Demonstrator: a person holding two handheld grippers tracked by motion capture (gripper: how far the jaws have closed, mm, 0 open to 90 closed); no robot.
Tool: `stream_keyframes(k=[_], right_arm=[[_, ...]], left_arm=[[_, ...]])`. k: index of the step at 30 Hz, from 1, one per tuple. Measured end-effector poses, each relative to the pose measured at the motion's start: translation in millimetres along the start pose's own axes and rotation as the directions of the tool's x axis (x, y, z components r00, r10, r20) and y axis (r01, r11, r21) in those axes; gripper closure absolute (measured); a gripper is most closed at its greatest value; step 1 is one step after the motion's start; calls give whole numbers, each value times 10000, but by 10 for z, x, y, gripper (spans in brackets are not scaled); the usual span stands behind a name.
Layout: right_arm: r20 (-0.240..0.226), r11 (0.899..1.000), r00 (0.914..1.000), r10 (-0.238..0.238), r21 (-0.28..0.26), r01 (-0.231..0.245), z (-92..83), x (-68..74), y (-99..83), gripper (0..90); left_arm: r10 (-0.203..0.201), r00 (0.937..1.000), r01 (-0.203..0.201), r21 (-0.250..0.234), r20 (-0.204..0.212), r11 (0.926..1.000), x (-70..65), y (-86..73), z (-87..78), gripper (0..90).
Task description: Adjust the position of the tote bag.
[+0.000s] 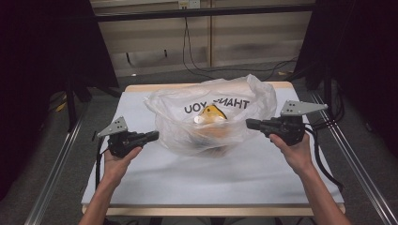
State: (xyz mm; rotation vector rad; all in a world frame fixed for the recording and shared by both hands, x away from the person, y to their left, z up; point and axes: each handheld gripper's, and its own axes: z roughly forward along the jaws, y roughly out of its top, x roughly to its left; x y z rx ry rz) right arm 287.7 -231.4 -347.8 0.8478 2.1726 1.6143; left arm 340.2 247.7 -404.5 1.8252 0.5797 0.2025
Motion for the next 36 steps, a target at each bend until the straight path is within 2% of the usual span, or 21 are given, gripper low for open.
stream_keyframes(k=[3,4,6,7,9,13,17,19,20,21,22,23,24,25,31,33,34,35,36], right_arm=[[7,9999,10000,60,-98,-60,-13,-6,-15,900],[19,10000,10000,36,-39,-36,-8,-1,-24,900],[36,9998,10000,15,183,-16,25,10,-65,900],[85,9993,10000,-6,366,3,44,12,-91,900],[96,9985,9999,58,543,-63,72,0,-131,900],[42,9988,10000,85,487,-87,79,4,-143,900],[23,9992,10000,94,393,-95,61,3,-157,900],[38,9988,10000,45,496,-46,57,18,-174,900],[61,9984,10000,29,563,-33,56,28,-186,900],[61,9984,10000,29,563,-33,56,28,-186,900],[21,9977,10000,57,675,-59,59,35,-213,900],[9,9970,10000,47,776,-47,71,36,-238,900],[9,9970,10000,47,776,-47,71,36,-238,900],[-11,9966,10000,69,822,-68,92,27,-254,900],[-90,9973,9999,90,734,-83,129,19,-228,900],[-59,9976,9999,124,682,-119,119,7,-219,900],[-12,9978,9999,142,643,-141,108,-1,-213,900],[-13,9983,9998,184,546,-183,100,-13,-202,900],[2,9985,9998,198,512,-198,94,-19,-195,900]], left_arm=[[-83,9999,84,-52,76,10000,-10,-24,13,897],[-36,9999,35,65,118,10000,-18,-29,16,897],[-40,9999,38,103,107,9999,-40,-43,34,898],[118,9999,-120,182,106,9998,-31,-44,29,899],[37,9999,-40,188,169,9998,-25,-51,27,900],[-131,9998,129,139,153,9998,-17,-74,24,897],[-84,9997,80,158,231,9998,-21,-67,18,877],[-141,9998,140,35,130,9999,-19,-51,5,791],[-194,9998,193,-110,-109,9998,-11,-27,-16,713],[-194,9998,193,-110,-109,9998,-11,-27,-16,636],[-235,9994,231,-167,-255,9996,-13,-10,-27,636],[-212,9991,197,-389,-379,9990,-11,35,-53,558],[-212,9991,197,-389,-379,9990,-11,35,-53,525],[-38,9979,-3,-628,-639,9980,-33,137,-102,512],[24,9985,-76,-962,-546,9953,-57,306,-89,403],[578,9970,-623,-910,-509,9939,-164,399,-46,397],[578,9970,-623,-910,-509,9939,-164,399,-46,397],[801,9964,-825,-1010,-275,9915,-249,464,-7,397],[963,9951,-979,-1073,-203,9894,-280,496,12,398]])
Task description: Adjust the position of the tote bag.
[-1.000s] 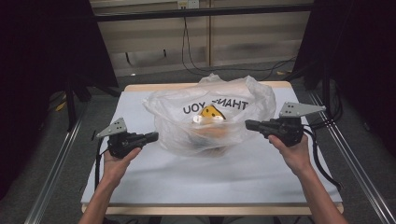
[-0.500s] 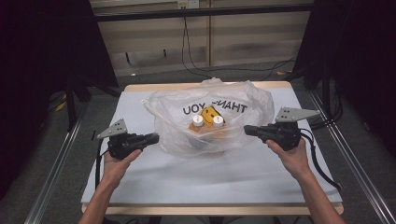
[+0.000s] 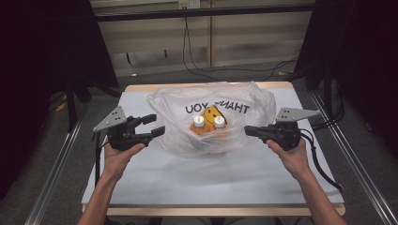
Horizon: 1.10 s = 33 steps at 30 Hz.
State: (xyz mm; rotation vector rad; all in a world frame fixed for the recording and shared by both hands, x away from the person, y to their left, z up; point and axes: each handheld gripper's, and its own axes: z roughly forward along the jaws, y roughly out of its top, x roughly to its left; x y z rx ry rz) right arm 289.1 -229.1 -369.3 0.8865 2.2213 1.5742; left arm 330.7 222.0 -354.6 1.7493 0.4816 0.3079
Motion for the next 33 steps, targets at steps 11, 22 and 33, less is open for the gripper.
stream_keyframes(k=[11,22,33], right_arm=[[-78,9997,9998,-187,-125,186,53,0,132,900],[127,9999,9999,-40,-154,42,173,-122,273,900],[137,9987,9997,-180,489,173,339,-115,147,900]], left_arm=[[101,9953,-101,4,961,9999,-47,177,389,462],[155,9935,-304,1306,1130,9910,2,-58,725,319],[160,9882,-556,2594,1526,9642,40,-401,805,829]])
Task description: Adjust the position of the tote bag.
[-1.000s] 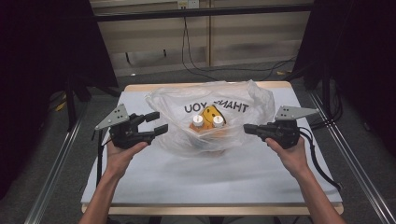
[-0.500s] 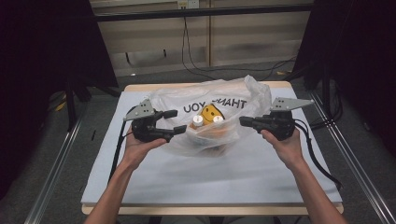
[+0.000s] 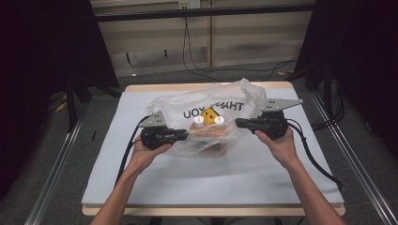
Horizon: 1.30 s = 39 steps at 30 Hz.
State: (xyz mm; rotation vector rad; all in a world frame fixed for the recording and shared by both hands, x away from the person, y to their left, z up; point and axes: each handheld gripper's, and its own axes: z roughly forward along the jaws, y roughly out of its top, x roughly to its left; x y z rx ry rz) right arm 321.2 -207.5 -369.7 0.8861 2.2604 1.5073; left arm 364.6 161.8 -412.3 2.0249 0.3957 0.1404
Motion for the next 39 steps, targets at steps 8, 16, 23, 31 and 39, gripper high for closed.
stream_keyframes(k=[8,16,23,31,39], right_arm=[[9,9976,9992,390,576,-390,37,-33,-265,900],[-163,9935,9976,677,927,-659,140,-58,-480,900],[-34,9891,9978,660,1321,-650,189,-50,-607,900],[-152,9722,9971,744,2236,-691,398,-84,-863,900],[169,9456,9993,340,3231,-376,509,-83,-1026,900]], left_arm=[[-131,9997,124,374,192,9992,-11,-92,20,899],[-68,9997,43,1045,233,9945,-8,-214,124,900],[-301,9989,251,1318,365,9910,21,-304,191,900],[-566,9972,456,2008,497,9786,68,-462,297,900],[-668,9961,489,2691,576,9619,63,-584,418,900]])
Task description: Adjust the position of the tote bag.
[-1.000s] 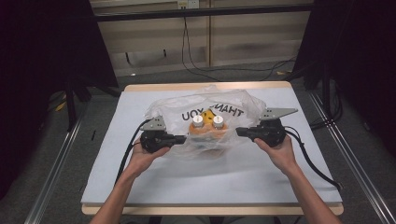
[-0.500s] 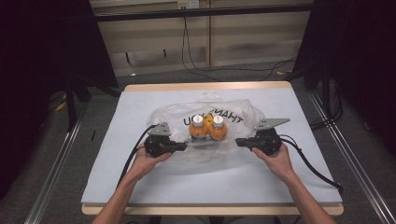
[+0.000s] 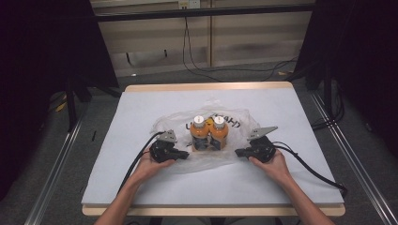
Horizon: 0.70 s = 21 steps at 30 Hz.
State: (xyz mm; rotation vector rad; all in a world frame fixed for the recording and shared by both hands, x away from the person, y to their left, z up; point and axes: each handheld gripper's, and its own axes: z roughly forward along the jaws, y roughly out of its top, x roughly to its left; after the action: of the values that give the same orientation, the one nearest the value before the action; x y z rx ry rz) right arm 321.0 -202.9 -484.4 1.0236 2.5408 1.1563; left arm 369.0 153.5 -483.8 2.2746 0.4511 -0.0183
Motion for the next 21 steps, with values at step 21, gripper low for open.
stream_keyframes(k=[21], right_arm=[[-503,9728,9982,324,-2274,-431,-458,60,107,580]], left_arm=[[84,9999,-96,-1755,-77,9844,-172,194,-301,657]])
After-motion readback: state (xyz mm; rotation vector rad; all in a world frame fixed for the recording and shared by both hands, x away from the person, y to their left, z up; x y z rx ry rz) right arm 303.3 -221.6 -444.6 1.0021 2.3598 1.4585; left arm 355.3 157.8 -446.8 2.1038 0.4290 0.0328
